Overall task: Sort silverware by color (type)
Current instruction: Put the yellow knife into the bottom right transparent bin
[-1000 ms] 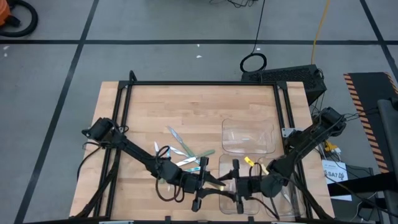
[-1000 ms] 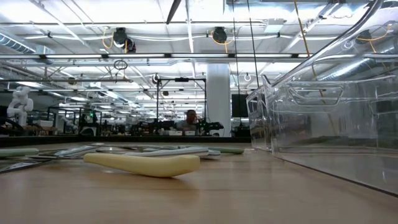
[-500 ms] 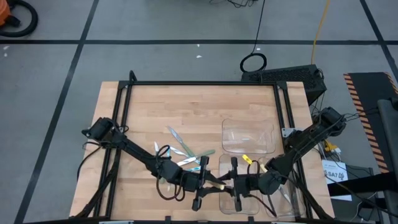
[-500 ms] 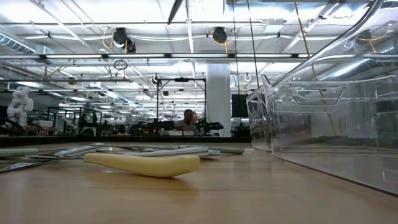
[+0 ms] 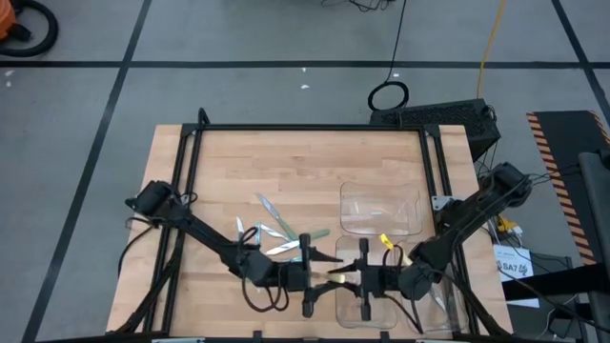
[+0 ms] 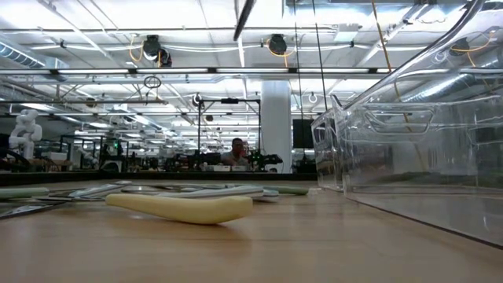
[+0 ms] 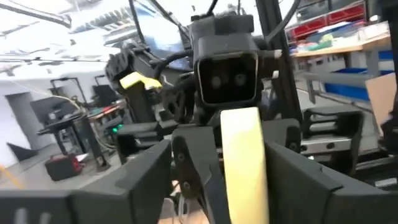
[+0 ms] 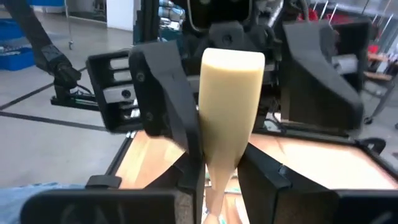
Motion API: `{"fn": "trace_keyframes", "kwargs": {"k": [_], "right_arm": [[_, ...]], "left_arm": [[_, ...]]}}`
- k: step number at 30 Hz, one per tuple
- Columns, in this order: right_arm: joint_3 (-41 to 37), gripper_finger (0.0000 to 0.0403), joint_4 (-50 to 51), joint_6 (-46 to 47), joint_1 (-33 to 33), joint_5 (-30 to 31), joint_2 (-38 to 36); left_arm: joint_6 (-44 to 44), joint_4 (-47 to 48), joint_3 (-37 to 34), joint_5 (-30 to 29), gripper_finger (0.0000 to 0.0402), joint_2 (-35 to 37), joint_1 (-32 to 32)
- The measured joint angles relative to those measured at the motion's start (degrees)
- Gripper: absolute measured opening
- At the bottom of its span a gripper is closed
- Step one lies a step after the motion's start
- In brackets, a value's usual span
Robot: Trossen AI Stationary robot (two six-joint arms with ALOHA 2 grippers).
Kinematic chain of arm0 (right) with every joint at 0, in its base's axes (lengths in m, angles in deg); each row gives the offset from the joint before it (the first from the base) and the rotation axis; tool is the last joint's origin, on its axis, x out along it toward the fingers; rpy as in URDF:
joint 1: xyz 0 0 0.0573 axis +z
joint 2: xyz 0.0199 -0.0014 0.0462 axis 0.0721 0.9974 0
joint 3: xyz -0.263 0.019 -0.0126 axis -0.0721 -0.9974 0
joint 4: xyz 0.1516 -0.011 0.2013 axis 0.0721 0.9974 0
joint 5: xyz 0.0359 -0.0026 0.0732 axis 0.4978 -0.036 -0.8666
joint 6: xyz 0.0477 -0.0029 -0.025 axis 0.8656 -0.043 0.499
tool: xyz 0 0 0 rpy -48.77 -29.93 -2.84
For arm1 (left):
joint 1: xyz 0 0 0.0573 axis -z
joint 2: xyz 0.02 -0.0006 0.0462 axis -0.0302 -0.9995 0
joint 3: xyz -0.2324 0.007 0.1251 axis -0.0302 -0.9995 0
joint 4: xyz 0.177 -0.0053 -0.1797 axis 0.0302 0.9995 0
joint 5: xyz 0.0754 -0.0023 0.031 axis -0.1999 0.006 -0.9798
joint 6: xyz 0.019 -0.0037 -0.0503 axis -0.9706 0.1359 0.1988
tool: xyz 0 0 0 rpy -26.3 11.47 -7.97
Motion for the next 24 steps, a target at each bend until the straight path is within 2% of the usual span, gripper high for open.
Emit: {"fn": "trace_keyframes", "kwargs": {"k": [7,13,19,21,24], "right_arm": [[0.0,0.0067,7.4,7.9,0.7,0.1,-2.8],[0.0,0.0067,12.4,17.2,2.3,0.1,-6.1],[0.0,0.0067,20.6,21.9,5.4,1.4,-12.9],[0.2,0.0067,25.5,26.1,6.1,1.6,-16.2],[3.0,0.0067,38.7,35.2,7.1,1.7,-19.8]], "left_arm": [[2.0,5.5,0.0,-1.4,0.0269,4.0,2.5],[10.2,23.6,0.0,-2.4,0.0270,9.6,3.0],[20.3,40.5,0.0,-2.6,0.0270,13.5,2.9],[23.0,45.1,0.0,-2.6,0.0271,13.7,2.9],[25.5,51.9,0.0,-2.6,0.0271,13.7,3.3]]}}
